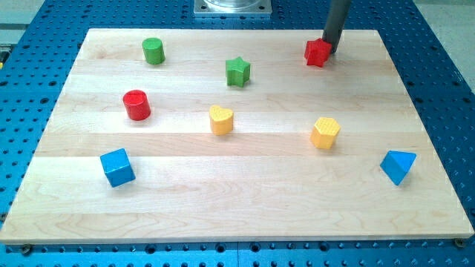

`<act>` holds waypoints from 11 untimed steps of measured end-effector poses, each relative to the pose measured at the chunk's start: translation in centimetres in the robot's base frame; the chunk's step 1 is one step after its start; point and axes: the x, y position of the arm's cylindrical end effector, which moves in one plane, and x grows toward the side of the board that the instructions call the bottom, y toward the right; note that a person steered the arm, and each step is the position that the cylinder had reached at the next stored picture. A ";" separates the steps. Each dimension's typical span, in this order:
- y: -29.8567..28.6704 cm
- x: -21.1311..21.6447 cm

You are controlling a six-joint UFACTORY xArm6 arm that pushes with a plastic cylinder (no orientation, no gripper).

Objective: Place the red star to the top right of the green star

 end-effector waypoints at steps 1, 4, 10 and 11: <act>0.0 0.3; -2.5 4.6; -7.8 -0.1; -8.1 2.3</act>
